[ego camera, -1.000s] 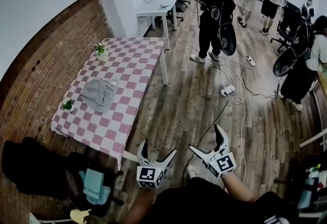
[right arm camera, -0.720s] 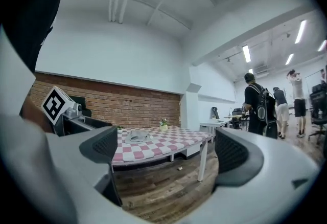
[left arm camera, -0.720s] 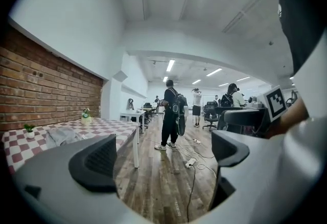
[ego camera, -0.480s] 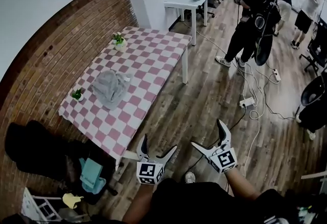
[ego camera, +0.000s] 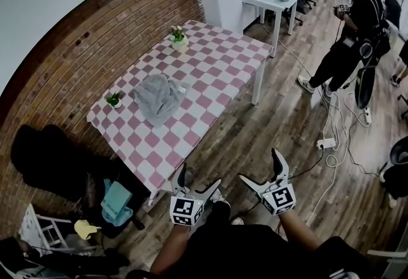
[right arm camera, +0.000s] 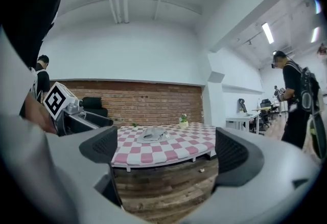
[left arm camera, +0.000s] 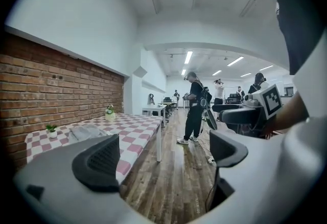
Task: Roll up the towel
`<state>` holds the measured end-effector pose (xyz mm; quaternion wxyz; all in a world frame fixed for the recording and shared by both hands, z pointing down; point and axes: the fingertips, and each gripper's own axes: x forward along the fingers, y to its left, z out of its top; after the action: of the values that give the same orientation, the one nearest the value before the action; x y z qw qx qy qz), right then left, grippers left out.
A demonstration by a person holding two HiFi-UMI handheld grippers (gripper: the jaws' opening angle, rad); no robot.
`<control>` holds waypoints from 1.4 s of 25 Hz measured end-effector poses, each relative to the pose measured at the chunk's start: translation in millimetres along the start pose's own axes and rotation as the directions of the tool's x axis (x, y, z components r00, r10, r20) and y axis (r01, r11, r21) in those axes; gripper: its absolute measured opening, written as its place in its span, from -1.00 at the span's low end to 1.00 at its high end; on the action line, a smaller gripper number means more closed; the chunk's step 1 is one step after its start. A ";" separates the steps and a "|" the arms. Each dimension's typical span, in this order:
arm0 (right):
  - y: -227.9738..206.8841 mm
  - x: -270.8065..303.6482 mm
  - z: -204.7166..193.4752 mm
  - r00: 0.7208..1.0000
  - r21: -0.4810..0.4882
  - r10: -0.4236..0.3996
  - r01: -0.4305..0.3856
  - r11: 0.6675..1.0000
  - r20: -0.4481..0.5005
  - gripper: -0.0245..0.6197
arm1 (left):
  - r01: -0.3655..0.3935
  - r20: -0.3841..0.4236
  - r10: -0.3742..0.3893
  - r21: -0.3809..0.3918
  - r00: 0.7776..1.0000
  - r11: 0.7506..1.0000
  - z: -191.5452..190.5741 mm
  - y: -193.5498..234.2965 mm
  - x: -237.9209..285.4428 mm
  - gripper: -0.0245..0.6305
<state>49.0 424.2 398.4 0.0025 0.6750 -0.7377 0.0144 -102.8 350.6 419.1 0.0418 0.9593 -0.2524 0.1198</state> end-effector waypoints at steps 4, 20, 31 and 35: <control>3.5 45.6 -3.3 0.999 -0.015 0.053 -0.053 0.998 -0.012 0.84 | -0.046 0.000 0.046 -0.014 0.999 0.999 -2.5 39.4 13.0 0.73; 30.7 258.7 -2.8 0.955 -0.043 0.278 -0.283 0.958 -0.102 0.84 | -0.172 -0.082 0.165 -0.088 0.983 0.981 -21.9 211.6 73.2 0.65; 70.0 354.2 -22.0 0.883 -0.057 0.427 -0.445 0.894 -0.194 0.84 | -0.293 -0.154 0.270 -0.160 0.951 0.943 -52.5 298.6 72.7 0.52; 86.5 376.7 -28.4 0.845 -0.039 0.489 -0.508 0.861 -0.215 0.84 | -0.366 -0.163 0.336 -0.220 0.928 0.904 -63.3 318.6 62.9 0.45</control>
<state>-71.0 57.3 434.0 0.1039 0.4545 -0.8835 0.0464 -220.4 52.7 502.4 0.1533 0.8763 -0.4312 0.1510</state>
